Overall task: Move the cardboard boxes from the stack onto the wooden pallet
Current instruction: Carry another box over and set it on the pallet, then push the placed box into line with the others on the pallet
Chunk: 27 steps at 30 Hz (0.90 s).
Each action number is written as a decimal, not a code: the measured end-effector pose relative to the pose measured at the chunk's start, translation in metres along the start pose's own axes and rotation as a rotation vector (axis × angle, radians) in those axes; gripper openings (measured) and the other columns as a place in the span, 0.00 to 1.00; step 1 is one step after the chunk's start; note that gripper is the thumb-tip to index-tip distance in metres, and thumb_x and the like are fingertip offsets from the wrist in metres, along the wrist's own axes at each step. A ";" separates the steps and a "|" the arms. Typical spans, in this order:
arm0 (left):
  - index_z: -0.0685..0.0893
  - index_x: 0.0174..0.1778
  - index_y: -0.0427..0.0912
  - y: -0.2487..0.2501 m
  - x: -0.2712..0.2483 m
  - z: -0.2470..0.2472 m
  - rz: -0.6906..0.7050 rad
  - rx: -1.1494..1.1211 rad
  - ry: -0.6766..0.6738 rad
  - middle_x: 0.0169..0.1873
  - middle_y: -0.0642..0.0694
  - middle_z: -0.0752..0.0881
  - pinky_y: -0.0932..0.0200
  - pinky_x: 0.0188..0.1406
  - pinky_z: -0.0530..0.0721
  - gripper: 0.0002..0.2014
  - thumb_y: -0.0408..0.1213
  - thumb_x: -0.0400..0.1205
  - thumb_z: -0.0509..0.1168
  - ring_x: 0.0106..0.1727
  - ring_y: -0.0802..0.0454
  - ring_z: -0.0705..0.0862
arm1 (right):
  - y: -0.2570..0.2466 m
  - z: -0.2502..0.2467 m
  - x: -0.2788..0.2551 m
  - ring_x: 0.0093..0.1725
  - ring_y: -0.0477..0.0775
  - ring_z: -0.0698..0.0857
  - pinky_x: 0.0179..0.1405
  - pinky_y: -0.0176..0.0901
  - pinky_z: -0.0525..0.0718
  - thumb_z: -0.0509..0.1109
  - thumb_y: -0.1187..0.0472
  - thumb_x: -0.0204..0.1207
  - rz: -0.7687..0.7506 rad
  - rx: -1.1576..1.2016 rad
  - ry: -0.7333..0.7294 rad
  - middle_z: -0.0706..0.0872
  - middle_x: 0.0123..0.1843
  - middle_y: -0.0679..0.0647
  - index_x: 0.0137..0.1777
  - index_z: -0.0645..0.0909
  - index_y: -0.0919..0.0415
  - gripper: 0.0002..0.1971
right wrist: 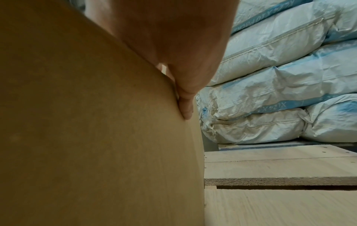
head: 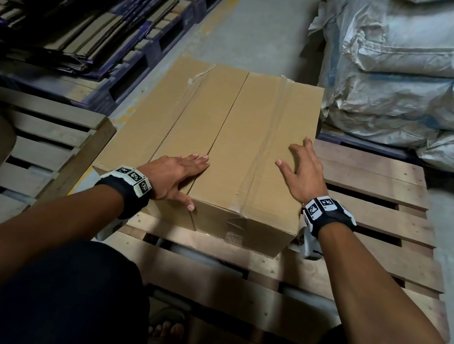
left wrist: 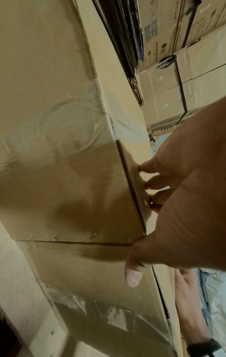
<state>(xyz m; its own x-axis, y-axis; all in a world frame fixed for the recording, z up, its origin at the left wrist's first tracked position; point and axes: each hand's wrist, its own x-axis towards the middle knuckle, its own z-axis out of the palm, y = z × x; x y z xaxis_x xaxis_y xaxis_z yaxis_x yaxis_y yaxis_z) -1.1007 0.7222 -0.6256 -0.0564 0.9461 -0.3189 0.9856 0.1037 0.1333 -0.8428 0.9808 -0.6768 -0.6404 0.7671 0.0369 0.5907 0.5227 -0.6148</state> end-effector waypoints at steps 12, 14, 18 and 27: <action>0.49 0.94 0.48 -0.001 0.000 0.002 0.010 0.073 0.019 0.92 0.53 0.47 0.54 0.86 0.53 0.60 0.74 0.74 0.69 0.92 0.54 0.47 | -0.002 0.007 0.000 0.84 0.67 0.72 0.83 0.58 0.70 0.69 0.44 0.88 -0.040 -0.081 0.048 0.67 0.90 0.61 0.79 0.77 0.58 0.25; 0.48 0.94 0.49 -0.001 0.001 0.000 0.004 0.113 0.008 0.92 0.54 0.47 0.50 0.86 0.59 0.60 0.76 0.73 0.67 0.92 0.53 0.49 | -0.004 0.007 -0.006 0.82 0.68 0.74 0.82 0.60 0.72 0.68 0.46 0.88 -0.037 -0.103 0.048 0.69 0.89 0.62 0.78 0.77 0.59 0.24; 0.45 0.94 0.47 0.006 0.002 -0.012 -0.022 0.130 -0.106 0.93 0.51 0.45 0.44 0.88 0.61 0.60 0.73 0.75 0.69 0.93 0.48 0.49 | -0.022 0.002 -0.036 0.84 0.70 0.71 0.88 0.63 0.63 0.67 0.53 0.90 -0.014 -0.165 -0.017 0.68 0.89 0.65 0.79 0.76 0.63 0.22; 0.75 0.80 0.49 0.072 -0.057 -0.131 -0.054 -0.128 0.116 0.71 0.41 0.86 0.38 0.56 0.89 0.23 0.48 0.89 0.64 0.65 0.34 0.87 | -0.091 -0.097 -0.147 0.70 0.65 0.86 0.65 0.59 0.88 0.75 0.66 0.79 0.086 -0.149 -0.199 0.84 0.76 0.59 0.65 0.86 0.58 0.15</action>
<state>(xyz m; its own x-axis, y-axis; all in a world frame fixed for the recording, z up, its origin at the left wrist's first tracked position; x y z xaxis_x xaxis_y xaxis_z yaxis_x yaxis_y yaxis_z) -1.0477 0.7157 -0.4748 -0.1340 0.9663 -0.2199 0.9528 0.1866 0.2395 -0.7553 0.8563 -0.5500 -0.6601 0.7306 -0.1748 0.7033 0.5194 -0.4854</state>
